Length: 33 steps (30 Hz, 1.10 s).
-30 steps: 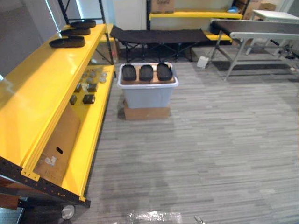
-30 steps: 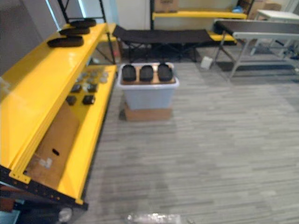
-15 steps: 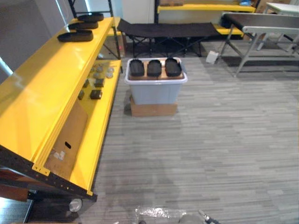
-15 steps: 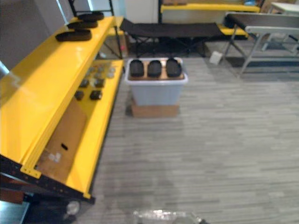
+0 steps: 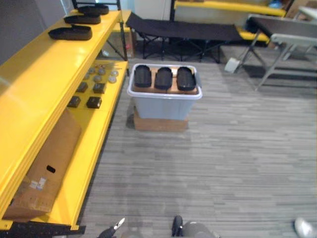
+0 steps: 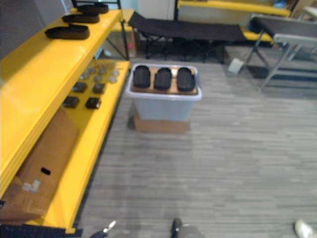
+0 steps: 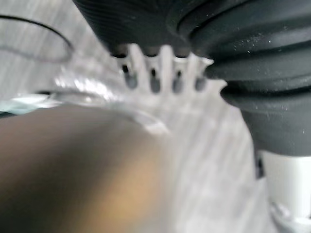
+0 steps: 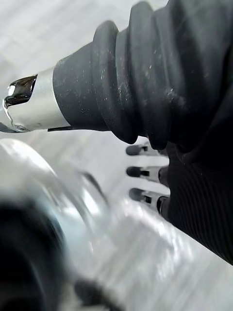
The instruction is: Walk over and take plastic housings, then place them on the shelf
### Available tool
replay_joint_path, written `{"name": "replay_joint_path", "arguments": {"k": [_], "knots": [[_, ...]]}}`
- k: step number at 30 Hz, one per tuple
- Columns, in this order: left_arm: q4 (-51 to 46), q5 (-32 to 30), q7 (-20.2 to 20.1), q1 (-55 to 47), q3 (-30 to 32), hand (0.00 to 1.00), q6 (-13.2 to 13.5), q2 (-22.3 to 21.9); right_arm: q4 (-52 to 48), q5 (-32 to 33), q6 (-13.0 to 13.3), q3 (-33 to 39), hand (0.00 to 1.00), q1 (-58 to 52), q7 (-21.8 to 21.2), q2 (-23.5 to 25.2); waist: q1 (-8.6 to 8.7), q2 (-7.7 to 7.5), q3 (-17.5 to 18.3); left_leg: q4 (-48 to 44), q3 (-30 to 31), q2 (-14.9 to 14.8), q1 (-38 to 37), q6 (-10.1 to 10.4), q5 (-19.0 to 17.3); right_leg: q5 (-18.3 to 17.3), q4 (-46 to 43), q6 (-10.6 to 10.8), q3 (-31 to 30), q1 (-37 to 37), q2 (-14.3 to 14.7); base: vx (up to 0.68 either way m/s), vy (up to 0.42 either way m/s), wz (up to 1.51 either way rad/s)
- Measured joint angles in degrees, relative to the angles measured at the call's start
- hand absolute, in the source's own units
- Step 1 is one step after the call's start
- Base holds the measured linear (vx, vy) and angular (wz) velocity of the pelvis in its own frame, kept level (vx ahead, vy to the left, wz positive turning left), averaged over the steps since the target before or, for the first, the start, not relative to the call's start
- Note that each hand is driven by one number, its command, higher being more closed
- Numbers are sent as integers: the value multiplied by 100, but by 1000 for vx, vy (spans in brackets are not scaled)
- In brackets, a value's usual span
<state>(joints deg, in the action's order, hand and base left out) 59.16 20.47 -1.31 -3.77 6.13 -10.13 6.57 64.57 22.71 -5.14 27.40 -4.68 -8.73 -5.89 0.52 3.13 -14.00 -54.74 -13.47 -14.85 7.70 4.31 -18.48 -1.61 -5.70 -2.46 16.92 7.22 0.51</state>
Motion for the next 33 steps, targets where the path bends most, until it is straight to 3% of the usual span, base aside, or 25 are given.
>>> {"name": "replay_joint_path", "arguments": {"k": [2, 4, 5, 6, 7, 9, 10, 12, 13, 14, 15, 17, 19, 21, 23, 24, 25, 26, 27, 28, 29, 30, 31, 32, 33], "knots": [[0, 11, 0, -19, -1, 0, -3, -14, -57, 9, 143, 77, 0, 189, -8, -12, -58, -26, -18, 1039, -200, 447, 251, 24, 18, -50, 263, 69, -78, 384, -219, 505, -82, -26], [11, -15, -3, -83, 2, 0, 5, -31, -179, 5, 186, 89, 0, 345, -10, -13, -140, 2, -14, 2789, -220, 906, 420, 86, 434, -240, 381, 252, -177, 580, -372, 363, 27, -34], [56, -17, -5, -163, 10, 0, 6, -64, -257, 5, 187, 91, 0, 355, -5, -23, -170, 85, -27, 4028, -72, 1060, 456, 45, 1003, -344, 484, 313, -195, 745, -321, 436, 134, -31], [70, -11, -4, -320, 85, 0, 8, -90, -262, 5, 152, 60, 0, 316, 4, 49, -317, 48, -19, 4191, 46, 1100, 412, -7, 1617, -482, 557, 317, -313, 911, -301, 532, 204, -30], [65, -10, -11, -386, 191, 0, 8, -104, -270, 9, 132, -5, 0, 312, 4, 103, -367, -10, 5, 4143, 82, 1158, 425, -148, 1767, -595, 549, 300, -377, 942, -314, 590, 229, -21], [97, -36, -11, -434, 306, 0, -2, -55, -238, 15, 60, -178, 0, 355, -1, 216, -407, -196, -61, 3630, 75, 1218, 583, -523, 1578, -1002, 290, 236, -409, 956, -437, 422, 150, 5], [165, -112, -10, -419, 471, 0, -3, -23, -200, 18, -12, -180, 0, 365, 13, 214, -433, -276, -99, 3196, 63, 1235, 676, -843, 1239, -1086, 63, 278, -432, 945, -506, 467, 167, 14], [283, -313, -6, -403, 516, 0, -5, -8, -113, 15, -31, -357, 0, 323, 16, 202, -422, -401, -64, 3147, 99, 1375, 491, -937, 952, -1078, -706, 311, -678, 753, -656, 518, 208, 12], [275, -462, -9, -417, 560, 0, 5, 42, -33, 7, -33, -470, 0, 369, 13, 249, -430, -509, -62, 3492, 43, 1487, 90, -983, 846, -943, -2519, 1000, -826, 23, -906, 349, 153, -2], [275, -531, -2, -420, 565, 0, 14, 56, 2, 2, -32, -520, 0, 392, 15, 281, -426, -544, -64, 3602, 41, 1533, -88, -980, 808, -806, -3313, 1355, -853, -342, -1051, 500, 181, -4], [275, -583, 29, -426, 563, 0, 70, 93, -58, -17, 126, -501, 0, 390, 79, 347, -362, -572, -76, 3748, 16, 1609, -420, -855, 728, -795, -4510, 1391, -837, -879, -1321, 328, 109, 3], [277, -576, 94, -464, 431, 0, 229, 152, -25, -254, 150, -515, 0, 446, 112, 223, -294, -634, -40, 3976, -52, 1630, -1012, -776, 680, -1053, -4962, 990, -406, -1265, -1636, 465, 86, 2], [237, -508, 101, -359, 293, 0, 423, 180, 10, -353, 152, -518, 0, 471, 116, 187, -289, -573, -30, 4153, -74, 1479, -1429, -673, 622, -1214, -4109, 787, 35, -1387, -1558, 435, 22, 8], [-12, -298, 70, -42, 94, 0, 601, 192, -9, -301, 165, -534, 0, 481, 122, 183, -258, -476, 8, 4219, 103, 1277, -1531, -486, 512, -1095, -2228, 833, 143, -1587, -1298, 348, -62, 37], [-192, -8, 23, 288, -19, 0, 660, 195, -30, -273, 162, -533, 0, 517, 119, 164, -285, -413, -6, 4193, 228, 1090, -1572, -252, 374, -331, -601, 767, -138, -1718, -1111, 457, -159, 40], [-202, 122, 11, 376, -3, 0, 643, 195, -59, -276, 162, -534, 0, 494, 114, 187, -274, -395, 0, 4066, 341, 967, -1668, -8, 220, 212, -219, 730, -304, -1720, -1005, 422, -209, 29], [-213, 184, 7, 369, 4, 0, 632, 196, -59, -279, 159, -541, 0, 469, 116, 210, -277, -409, 14, 4004, 385, 923, -1702, 102, 150, 478, -161, 665, -340, -1696, -961, 439, -286, 30], [-222, 210, 6, 333, 7, 0, 591, 197, -57, -273, 137, -589, 0, 389, 115, 280, -276, -526, 101, 3930, 433, 899, -1861, 311, 7, 1129, -228, 401, -331, -1638, -941, 510, -375, 29], [-196, 213, 27, 316, 47, 0, 534, 116, -34, -266, 88, -702, 0, 302, 115, 276, -293, -532, 214, 3840, 503, 847, -1984, 401, -212, 909, -385, 629, -236, -1537, -922, 522, -365, 8], [-167, 217, 48, 304, 74, 0, 503, -67, 15, -261, 35, -749, 0, 351, 126, 236, -358, -314, 263, 3763, 484, 616, -1996, 479, -275, 851, -418, 548, -209, -1538, -695, 496, -314, -5], [-135, 225, 88, 232, 164, 0, 423, -376, -14, -205, -15, -786, 0, 375, 133, 87, -303, -50, 325, 3513, 516, 426, -1867, 531, -212, 693, -419, 464, -148, -1516, -535, 469, -294, -20], [-18, 261, 131, 150, 230, 0, 408, -571, -14, -201, -41, -816, 0, 377, 127, -3, -272, 101, 394, 3005, 572, 316, -1623, 522, -26, 544, -411, 416, -132, -1482, -435, 444, -301, -6], [23, 342, 178, 146, 262, 0, 446, -582, 1, -200, -42, -828, 0, 376, 125, -41, -273, 145, 387, 2628, 677, 285, -1472, 479, 131, 495, -362, 383, -135, -1384, -397, 350, -260, -5], [35, 434, 302, 147, 337, 0, 493, -564, 22, -206, -58, -855, 0, 325, 121, -85, -289, 117, 352, 1687, 886, 236, -1101, 427, 624, 424, -185, 328, -136, -1094, -350, 252, -181, -4], [48, 455, 339, 135, 392, 0, 529, -549, 38, -209, -61, -857, 0, 316, 117, -87, -298, 111, 346, 1275, 939, 212, -933, 429, 614, 392, -86, 305, -138, -933, -348, 277, -194, -5]]}}
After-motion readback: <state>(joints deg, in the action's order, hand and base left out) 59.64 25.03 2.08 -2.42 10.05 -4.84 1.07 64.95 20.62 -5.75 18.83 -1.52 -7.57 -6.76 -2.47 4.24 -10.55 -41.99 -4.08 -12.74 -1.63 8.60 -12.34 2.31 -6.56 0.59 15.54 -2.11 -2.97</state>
